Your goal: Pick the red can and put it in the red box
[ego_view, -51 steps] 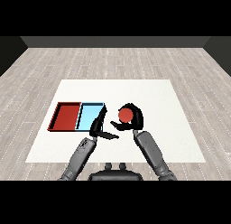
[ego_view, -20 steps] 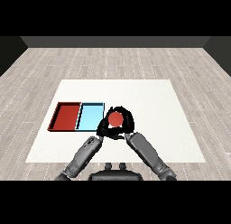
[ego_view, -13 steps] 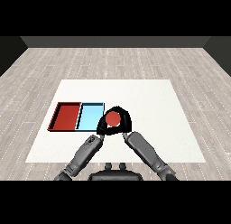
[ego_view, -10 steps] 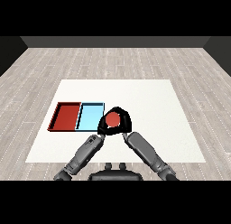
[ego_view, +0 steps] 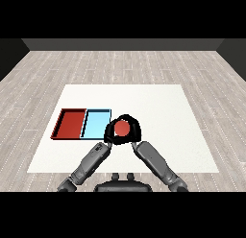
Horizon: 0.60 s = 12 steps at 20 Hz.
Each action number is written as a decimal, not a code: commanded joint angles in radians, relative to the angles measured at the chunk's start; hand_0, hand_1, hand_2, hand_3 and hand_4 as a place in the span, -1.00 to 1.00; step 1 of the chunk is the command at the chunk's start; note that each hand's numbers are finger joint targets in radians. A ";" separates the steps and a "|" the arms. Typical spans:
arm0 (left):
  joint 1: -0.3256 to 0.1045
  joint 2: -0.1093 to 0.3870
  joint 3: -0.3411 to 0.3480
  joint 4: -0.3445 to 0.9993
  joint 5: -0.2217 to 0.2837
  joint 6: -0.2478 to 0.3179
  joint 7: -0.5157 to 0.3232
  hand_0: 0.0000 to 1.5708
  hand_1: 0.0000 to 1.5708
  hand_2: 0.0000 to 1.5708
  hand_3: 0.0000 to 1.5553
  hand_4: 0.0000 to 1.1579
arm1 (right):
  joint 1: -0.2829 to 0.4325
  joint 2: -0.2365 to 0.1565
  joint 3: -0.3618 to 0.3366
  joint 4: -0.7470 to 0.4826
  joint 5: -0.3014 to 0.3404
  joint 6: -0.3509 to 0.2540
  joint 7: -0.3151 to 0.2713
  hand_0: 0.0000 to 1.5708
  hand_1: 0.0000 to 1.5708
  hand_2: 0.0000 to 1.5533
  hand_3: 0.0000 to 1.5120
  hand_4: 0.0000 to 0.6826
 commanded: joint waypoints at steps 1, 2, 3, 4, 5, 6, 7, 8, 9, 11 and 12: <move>-0.019 -0.013 0.015 -0.041 0.000 0.013 -0.063 1.00 1.00 1.00 0.92 0.97 | 0.014 0.006 0.044 -0.058 -0.036 -0.033 0.035 0.90 0.90 0.85 0.83 0.74; 0.032 -0.013 0.002 -0.050 0.021 0.008 -0.145 1.00 1.00 1.00 0.92 0.97 | 0.003 0.001 0.002 -0.071 0.020 -0.032 0.111 0.84 0.84 0.79 0.78 0.19; 0.033 -0.013 -0.052 -0.081 0.033 0.085 -0.118 1.00 1.00 1.00 0.93 0.98 | 0.057 0.006 0.008 -0.046 0.011 0.004 0.045 0.59 0.59 0.61 0.53 -1.00; 0.016 -0.013 0.006 -0.042 0.025 0.015 -0.138 1.00 1.00 1.00 0.95 0.98 | 0.000 -0.031 -0.035 -0.025 0.014 0.018 0.123 0.18 0.18 0.20 -0.30 -1.00; 0.015 -0.013 0.005 -0.038 0.028 0.014 -0.142 1.00 1.00 1.00 0.95 0.98 | -0.004 0.006 -0.003 -0.003 0.053 -0.012 0.127 -1.00 -1.00 -1.00 -1.00 -1.00; 0.015 -0.013 0.004 -0.036 0.031 0.014 -0.146 1.00 1.00 1.00 0.95 0.98 | -0.005 0.006 -0.003 -0.003 0.064 -0.012 0.137 -1.00 -1.00 -1.00 -1.00 -1.00; 0.014 -0.013 0.003 -0.034 0.033 0.014 -0.148 1.00 1.00 1.00 0.95 0.98 | -0.005 0.006 -0.003 -0.003 0.074 -0.011 0.147 -1.00 -1.00 -1.00 -1.00 -1.00; 0.014 -0.013 0.002 -0.033 0.034 0.014 -0.150 1.00 1.00 1.00 0.95 0.98 | -0.004 0.006 -0.003 -0.003 0.084 -0.010 0.155 -1.00 -1.00 -1.00 -1.00 -1.00; 0.059 -0.013 -0.005 -0.028 0.019 -0.011 -0.168 1.00 1.00 1.00 0.95 0.98 | -0.004 0.006 -0.004 -0.004 0.094 -0.010 0.164 -1.00 -1.00 -1.00 -1.00 -1.00; 0.023 -0.014 -0.036 -0.061 0.020 0.077 -0.117 1.00 1.00 1.00 0.95 0.98 | -0.051 0.006 0.010 0.016 0.076 -0.039 0.196 -1.00 -1.00 -1.00 -1.00 -1.00; -0.024 -0.013 -0.020 0.030 0.076 0.055 -0.190 1.00 1.00 1.00 0.94 0.97 | 0.072 0.006 0.050 -0.051 0.103 -0.018 0.135 -1.00 -1.00 -1.00 -1.00 -1.00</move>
